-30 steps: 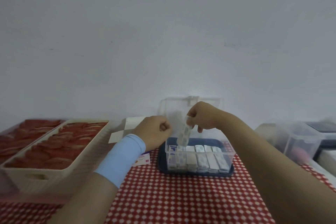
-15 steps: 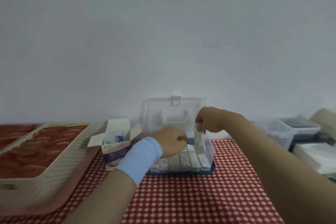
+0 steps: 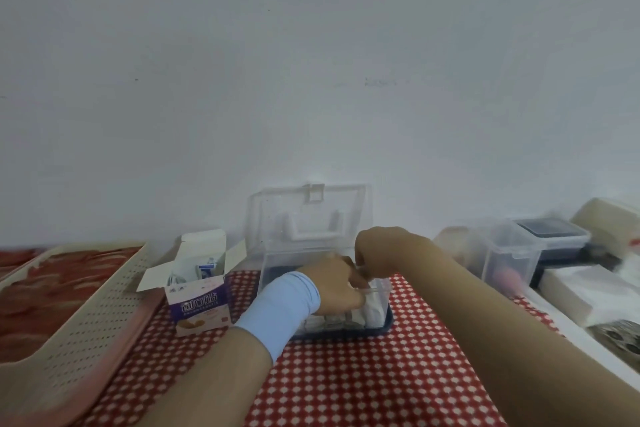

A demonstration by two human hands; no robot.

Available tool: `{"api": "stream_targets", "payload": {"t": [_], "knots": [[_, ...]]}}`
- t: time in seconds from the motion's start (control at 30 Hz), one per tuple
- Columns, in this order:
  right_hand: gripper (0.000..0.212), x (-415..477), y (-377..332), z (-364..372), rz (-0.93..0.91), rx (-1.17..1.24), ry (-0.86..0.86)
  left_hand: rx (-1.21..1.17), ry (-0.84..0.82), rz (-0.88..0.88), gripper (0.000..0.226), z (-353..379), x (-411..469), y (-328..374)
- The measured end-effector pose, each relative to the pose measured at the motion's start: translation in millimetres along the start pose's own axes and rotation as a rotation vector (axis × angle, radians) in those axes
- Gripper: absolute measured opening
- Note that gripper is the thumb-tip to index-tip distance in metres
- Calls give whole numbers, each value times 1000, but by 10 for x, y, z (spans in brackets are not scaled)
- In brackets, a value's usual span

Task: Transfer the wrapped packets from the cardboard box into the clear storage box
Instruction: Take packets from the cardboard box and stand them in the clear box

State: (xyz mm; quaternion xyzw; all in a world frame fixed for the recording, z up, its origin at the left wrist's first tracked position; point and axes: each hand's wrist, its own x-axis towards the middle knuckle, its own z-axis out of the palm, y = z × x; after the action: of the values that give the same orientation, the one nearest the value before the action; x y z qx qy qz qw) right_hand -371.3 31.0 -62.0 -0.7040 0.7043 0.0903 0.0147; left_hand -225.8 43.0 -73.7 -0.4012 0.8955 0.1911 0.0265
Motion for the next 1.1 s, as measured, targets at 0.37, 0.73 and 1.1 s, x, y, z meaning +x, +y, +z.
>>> {"api": "stream_targets", "payload": {"t": [0.37, 0.73, 1.1], "knots": [[19, -15, 32, 112, -33, 36, 72, 3, -55, -1, 50, 61, 84, -39], [25, -153, -162, -328, -92, 189, 262, -40, 82, -14, 37, -393, -263, -282], [19, 40, -1358, -644, -339, 416, 341, -119, 556, -261, 23, -780, -1013, -1528]]}}
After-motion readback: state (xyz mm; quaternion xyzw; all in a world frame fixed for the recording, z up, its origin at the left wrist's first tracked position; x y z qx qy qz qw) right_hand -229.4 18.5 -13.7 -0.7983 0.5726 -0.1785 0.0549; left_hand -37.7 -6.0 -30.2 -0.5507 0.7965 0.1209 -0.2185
